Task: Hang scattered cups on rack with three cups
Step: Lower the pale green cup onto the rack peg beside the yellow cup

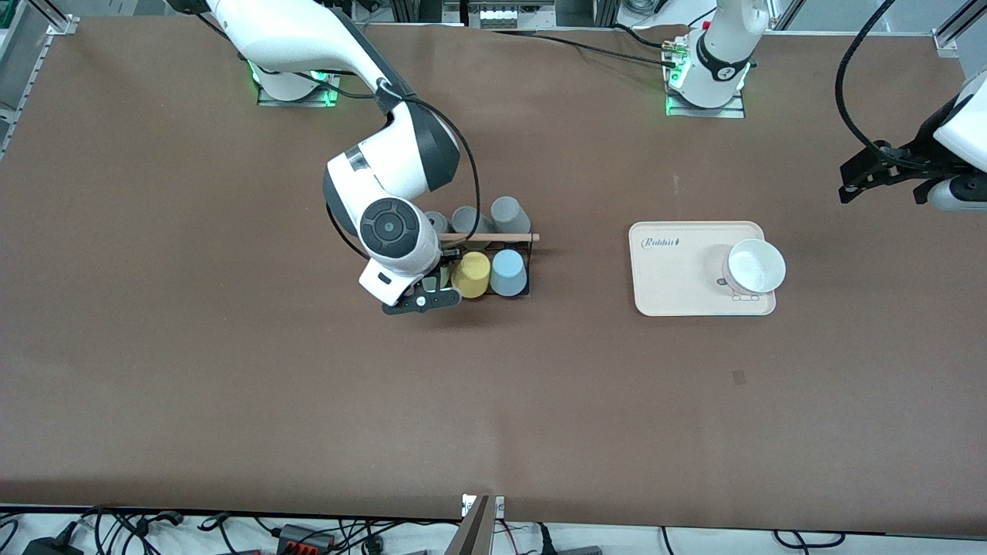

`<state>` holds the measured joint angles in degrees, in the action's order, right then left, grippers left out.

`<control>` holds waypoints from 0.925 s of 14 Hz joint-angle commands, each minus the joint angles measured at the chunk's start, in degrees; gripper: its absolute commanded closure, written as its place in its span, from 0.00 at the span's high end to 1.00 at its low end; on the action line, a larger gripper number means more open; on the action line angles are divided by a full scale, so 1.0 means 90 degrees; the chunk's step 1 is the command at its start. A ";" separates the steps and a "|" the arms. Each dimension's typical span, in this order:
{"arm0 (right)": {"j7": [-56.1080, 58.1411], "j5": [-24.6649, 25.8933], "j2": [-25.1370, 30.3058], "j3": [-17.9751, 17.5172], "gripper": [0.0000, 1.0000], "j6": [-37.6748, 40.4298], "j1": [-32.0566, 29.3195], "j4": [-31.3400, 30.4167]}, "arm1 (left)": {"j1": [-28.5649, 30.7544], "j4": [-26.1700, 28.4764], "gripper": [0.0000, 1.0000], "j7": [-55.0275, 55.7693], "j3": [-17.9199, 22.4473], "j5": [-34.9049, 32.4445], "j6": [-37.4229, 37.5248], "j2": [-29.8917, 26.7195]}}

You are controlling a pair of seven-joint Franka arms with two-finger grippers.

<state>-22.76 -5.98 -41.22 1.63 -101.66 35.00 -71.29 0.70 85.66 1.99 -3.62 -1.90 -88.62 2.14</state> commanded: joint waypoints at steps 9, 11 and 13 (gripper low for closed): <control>-0.0214 -0.0107 0.0077 0.0092 1.00 -0.0033 -0.0041 0.0187 | -0.0049 -0.0026 1.00 0.0062 0.0021 0.0065 -0.0026 0.0026; -0.0205 -0.0097 0.0389 0.0131 1.00 0.0084 -0.0235 0.0187 | -0.0059 -0.0045 1.00 0.0062 0.0021 0.0065 -0.0026 0.0055; -0.0118 -0.0107 0.0711 0.0102 1.00 0.0220 -0.0712 0.0187 | -0.0059 -0.0045 1.00 0.0062 0.0021 0.0065 -0.0026 0.0055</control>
<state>-24.11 -6.04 -38.46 3.27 -101.81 32.85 -69.16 0.60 85.66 2.00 -3.66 -1.90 -88.62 2.41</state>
